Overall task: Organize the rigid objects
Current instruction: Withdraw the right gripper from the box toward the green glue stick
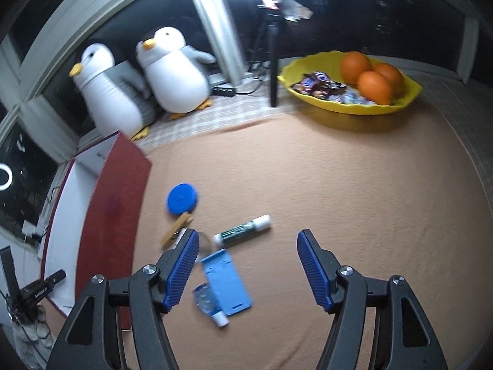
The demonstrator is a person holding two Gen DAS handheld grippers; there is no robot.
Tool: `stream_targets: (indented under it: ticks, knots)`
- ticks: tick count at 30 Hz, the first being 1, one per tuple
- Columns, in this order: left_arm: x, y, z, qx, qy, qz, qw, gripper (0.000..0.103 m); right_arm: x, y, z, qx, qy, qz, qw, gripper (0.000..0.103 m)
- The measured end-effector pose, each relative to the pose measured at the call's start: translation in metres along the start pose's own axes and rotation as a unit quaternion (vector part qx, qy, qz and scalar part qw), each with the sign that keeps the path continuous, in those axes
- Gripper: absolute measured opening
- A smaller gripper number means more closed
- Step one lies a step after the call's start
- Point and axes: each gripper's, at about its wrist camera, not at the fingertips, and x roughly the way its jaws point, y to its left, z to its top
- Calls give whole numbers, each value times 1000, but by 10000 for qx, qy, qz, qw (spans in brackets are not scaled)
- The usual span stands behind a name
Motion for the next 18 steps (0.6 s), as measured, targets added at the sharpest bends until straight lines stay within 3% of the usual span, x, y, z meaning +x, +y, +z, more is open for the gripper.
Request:
stream_targets:
  ticks: [5,11,18]
  knots:
    - [1,-1,1,26,38,54,10000,17,20,-20,6,111,446,-87,9989,62]
    - [2,-2,0,36,42,89,9999,17,51,-18,6,703,922,422,9924,62]
    - [1,-2,-1,-5,20,103,9999,17,99,-16,11,1625,1546,766,9715,57]
